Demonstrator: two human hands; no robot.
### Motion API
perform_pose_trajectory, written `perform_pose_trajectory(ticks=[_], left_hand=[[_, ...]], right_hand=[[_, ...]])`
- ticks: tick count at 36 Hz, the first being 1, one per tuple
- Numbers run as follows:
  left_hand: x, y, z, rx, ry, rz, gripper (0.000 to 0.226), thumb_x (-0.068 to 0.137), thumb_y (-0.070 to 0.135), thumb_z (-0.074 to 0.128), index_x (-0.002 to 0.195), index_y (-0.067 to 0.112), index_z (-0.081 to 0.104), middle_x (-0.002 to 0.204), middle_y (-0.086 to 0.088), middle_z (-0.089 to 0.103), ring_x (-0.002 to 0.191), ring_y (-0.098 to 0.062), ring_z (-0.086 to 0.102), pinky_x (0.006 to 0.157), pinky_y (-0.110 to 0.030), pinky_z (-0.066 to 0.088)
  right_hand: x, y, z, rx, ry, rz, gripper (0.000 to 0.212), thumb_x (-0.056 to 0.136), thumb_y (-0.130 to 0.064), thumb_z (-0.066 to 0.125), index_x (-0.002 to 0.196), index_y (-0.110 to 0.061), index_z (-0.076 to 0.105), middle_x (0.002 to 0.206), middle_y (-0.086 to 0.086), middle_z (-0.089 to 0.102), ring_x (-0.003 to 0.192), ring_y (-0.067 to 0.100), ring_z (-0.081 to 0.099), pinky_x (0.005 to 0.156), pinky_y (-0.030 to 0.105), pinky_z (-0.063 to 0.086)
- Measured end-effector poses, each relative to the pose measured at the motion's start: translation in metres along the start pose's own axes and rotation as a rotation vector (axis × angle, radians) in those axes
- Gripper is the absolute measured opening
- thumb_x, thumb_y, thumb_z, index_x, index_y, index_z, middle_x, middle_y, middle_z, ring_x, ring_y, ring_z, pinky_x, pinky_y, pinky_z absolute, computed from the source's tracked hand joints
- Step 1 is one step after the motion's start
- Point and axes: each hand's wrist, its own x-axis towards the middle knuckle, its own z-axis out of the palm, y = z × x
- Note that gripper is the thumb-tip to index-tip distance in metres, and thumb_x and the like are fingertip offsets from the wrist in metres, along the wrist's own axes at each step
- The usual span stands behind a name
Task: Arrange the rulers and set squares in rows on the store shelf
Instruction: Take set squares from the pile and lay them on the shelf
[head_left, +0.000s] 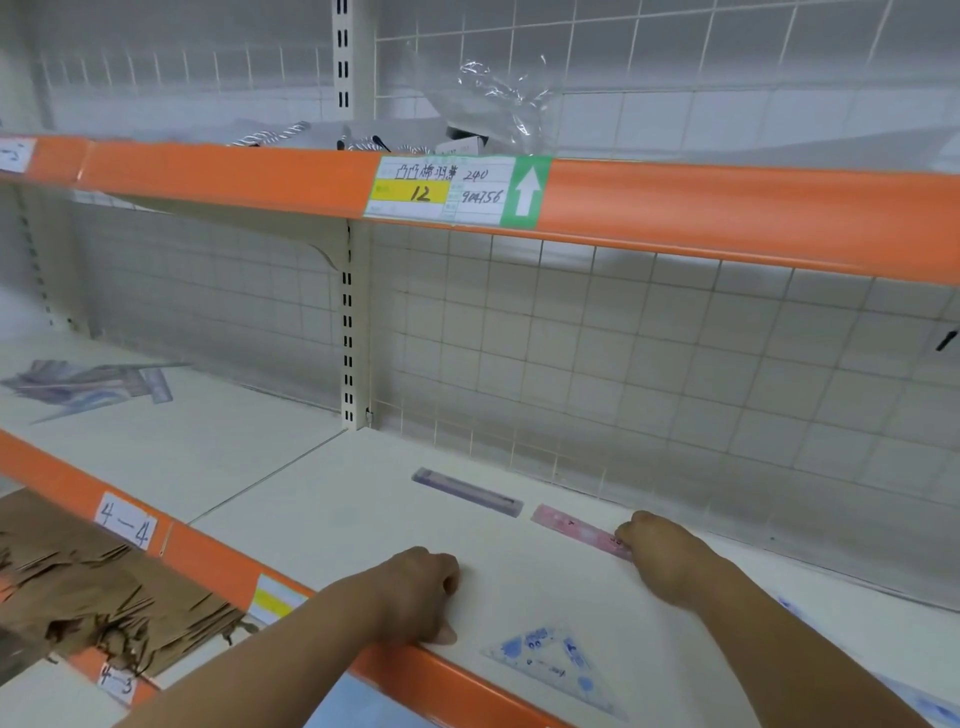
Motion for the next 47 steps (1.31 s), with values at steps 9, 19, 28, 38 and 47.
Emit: perform_pose_trajectory(ticks=[9,19,28,38,47], left_hand=[[0.001,0.002,0.001,0.026,0.001,-0.002,0.045,0.086,0.031,0.067,0.124,0.020,0.048,0.124,-0.002,0.049,0.104,-0.017,0.049,0.091,-0.028,0.041],[0.003,0.029,0.002,0.074,-0.011,0.093,0.038,0.092,0.039,0.058,0.121,0.016,0.054,0.125,-0.004,0.054,0.103,-0.017,0.049,0.084,-0.022,0.037],[0.004,0.051,0.011,0.136,-0.044,0.156,0.036,0.084,0.049,0.065,0.102,0.020,0.051,0.106,0.002,0.053,0.094,-0.015,0.049,0.082,-0.024,0.041],[0.001,0.059,0.020,0.234,-0.004,0.130,0.055,0.083,0.050,0.064,0.121,0.012,0.050,0.124,-0.007,0.051,0.110,-0.021,0.055,0.082,-0.024,0.040],[0.001,0.063,0.027,0.215,0.022,0.111,0.042,0.089,0.040,0.060,0.118,0.010,0.055,0.123,-0.009,0.056,0.109,-0.021,0.057,0.077,-0.021,0.039]], right_hand=[[-0.020,-0.014,-0.008,0.070,0.075,0.030,0.020,0.087,-0.002,0.041,0.092,-0.021,0.042,0.098,0.000,0.033,0.099,0.019,0.043,0.072,0.030,0.041],[-0.073,-0.042,-0.006,0.185,0.080,0.013,0.031,0.095,-0.027,0.049,0.125,-0.022,0.057,0.131,-0.001,0.050,0.119,0.018,0.050,0.091,0.027,0.041],[-0.118,-0.050,-0.001,0.233,0.023,0.104,0.025,0.098,-0.027,0.046,0.108,-0.011,0.063,0.113,0.005,0.058,0.103,0.023,0.056,0.084,0.033,0.045],[-0.135,-0.084,-0.006,0.400,-0.074,0.203,0.043,0.088,-0.040,0.063,0.112,-0.004,0.063,0.115,0.011,0.060,0.101,0.026,0.058,0.085,0.036,0.047],[-0.128,-0.100,0.000,0.442,-0.062,0.285,0.047,0.087,-0.028,0.066,0.056,-0.014,0.033,0.058,0.002,0.031,0.050,0.015,0.031,0.047,0.025,0.025]])
